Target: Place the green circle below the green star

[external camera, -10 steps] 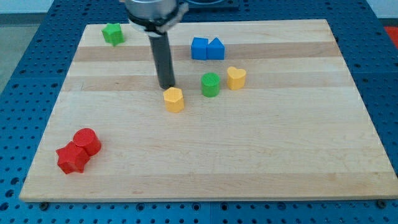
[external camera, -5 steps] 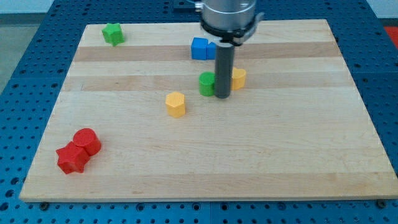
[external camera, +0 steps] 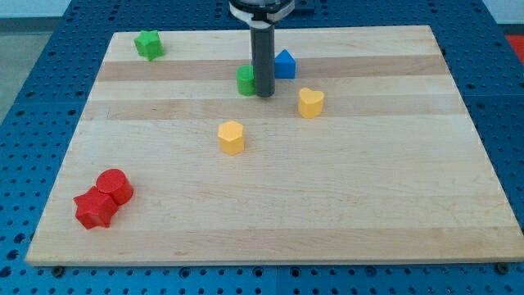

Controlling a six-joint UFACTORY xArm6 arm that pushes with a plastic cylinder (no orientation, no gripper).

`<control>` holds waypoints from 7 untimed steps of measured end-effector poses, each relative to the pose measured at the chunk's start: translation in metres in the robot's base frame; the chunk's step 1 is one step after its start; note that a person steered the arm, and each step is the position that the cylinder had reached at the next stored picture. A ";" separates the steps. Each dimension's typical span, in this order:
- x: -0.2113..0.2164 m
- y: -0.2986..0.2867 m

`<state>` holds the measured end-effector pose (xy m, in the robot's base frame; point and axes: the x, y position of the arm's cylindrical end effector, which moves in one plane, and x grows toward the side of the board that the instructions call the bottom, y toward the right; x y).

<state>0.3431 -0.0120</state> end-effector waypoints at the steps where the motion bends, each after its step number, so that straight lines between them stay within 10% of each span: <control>1: -0.013 -0.009; 7: -0.064 -0.140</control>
<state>0.2796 -0.1520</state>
